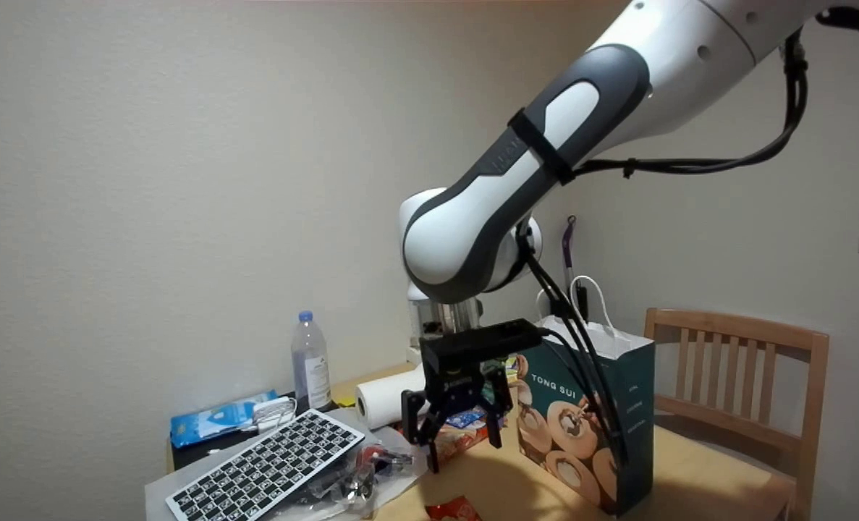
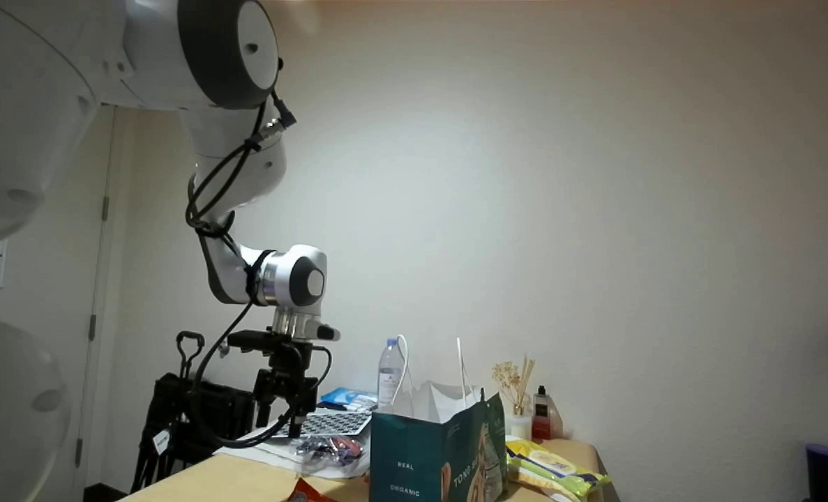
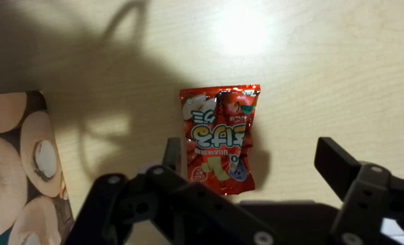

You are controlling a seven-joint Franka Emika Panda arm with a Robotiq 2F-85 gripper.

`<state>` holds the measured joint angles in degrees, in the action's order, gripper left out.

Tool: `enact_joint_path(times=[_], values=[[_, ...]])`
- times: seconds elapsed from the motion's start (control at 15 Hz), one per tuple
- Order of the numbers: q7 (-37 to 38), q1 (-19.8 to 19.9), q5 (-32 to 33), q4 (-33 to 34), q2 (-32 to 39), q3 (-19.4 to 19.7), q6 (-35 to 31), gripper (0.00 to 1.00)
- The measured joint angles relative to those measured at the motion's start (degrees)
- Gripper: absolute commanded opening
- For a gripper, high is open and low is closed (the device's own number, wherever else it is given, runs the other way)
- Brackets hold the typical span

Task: Put the orange sachet in the bag

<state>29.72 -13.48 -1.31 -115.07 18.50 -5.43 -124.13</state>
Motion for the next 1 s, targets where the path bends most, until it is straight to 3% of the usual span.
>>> enact_joint_path(times=[0.47, 1.0], values=[[-1.80, -0.77, 0.07, 8.53, 14.72, 0.98, 4.06, 1.00], [-1.18, -1.88, 1.21, 10.02, 16.62, 2.54, 3.47, 1.00]])
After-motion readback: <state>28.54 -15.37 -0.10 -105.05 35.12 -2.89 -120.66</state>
